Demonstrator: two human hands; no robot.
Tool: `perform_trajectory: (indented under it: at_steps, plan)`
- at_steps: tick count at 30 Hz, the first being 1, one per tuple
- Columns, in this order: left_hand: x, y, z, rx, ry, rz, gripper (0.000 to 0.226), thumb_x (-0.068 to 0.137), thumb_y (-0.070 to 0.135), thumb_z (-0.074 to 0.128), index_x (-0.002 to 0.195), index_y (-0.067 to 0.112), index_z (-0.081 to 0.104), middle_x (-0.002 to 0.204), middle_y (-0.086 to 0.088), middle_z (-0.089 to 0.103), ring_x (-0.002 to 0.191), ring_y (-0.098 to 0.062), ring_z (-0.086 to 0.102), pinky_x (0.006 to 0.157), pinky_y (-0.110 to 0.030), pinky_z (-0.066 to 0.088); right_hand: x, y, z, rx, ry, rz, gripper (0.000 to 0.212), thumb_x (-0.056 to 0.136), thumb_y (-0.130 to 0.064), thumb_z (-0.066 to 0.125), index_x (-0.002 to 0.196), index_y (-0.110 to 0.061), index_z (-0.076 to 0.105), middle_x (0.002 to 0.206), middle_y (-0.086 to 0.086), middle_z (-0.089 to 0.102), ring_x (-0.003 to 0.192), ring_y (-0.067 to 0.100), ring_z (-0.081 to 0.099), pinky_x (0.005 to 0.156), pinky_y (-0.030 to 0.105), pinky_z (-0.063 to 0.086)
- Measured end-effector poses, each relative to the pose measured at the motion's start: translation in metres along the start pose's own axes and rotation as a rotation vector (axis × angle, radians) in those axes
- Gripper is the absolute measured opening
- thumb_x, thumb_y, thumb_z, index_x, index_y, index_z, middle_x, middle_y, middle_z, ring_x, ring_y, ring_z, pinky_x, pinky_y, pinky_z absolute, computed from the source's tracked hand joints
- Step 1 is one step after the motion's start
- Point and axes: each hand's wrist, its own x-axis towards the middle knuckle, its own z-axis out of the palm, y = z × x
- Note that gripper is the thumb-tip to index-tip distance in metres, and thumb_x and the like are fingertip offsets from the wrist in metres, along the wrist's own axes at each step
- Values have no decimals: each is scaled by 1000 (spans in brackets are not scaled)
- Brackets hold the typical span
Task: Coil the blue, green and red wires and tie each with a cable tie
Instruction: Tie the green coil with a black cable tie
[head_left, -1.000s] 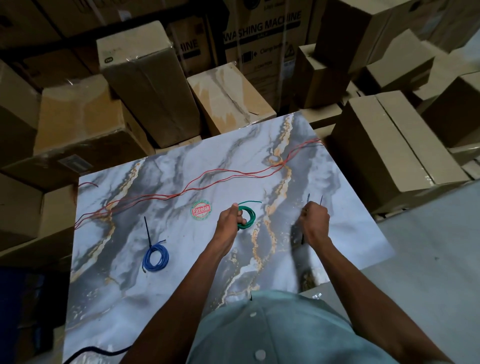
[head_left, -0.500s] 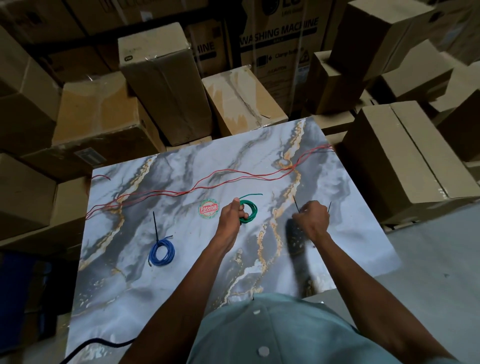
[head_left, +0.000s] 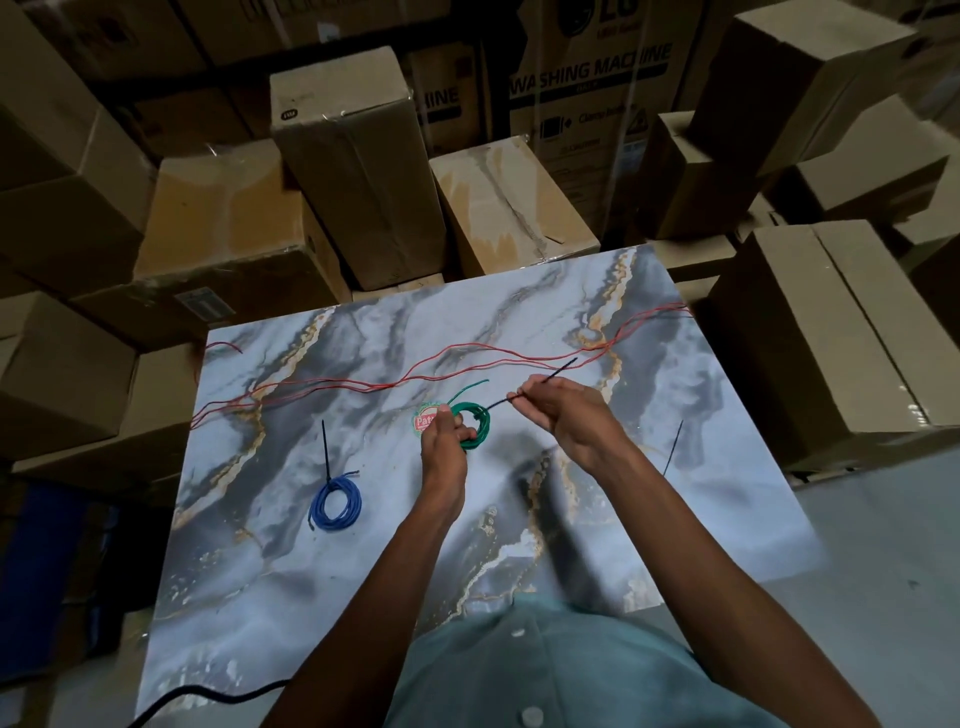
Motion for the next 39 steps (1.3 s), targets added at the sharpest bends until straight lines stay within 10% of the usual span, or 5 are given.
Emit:
perform_trajectory:
  at_steps: [19,39]
  plan:
    - [0,31,-5,-283,33,143,31,107,35,38,88,14,52,49,15,54,68,-13,50,89,-34,38,-14,4,41,44,1,-196,15,87,16,67,93,3,65,93,24,70,86,33,75,83,32,63]
    - [-1,35,-7,-336,-29,204,33,100,42,46,84,14,54,58,11,49,64,-11,51,87,-32,42,-21,0,48,195,2,-12,9,88,11,69,94,4,68,93,17,75,94,29,76,78,27,63]
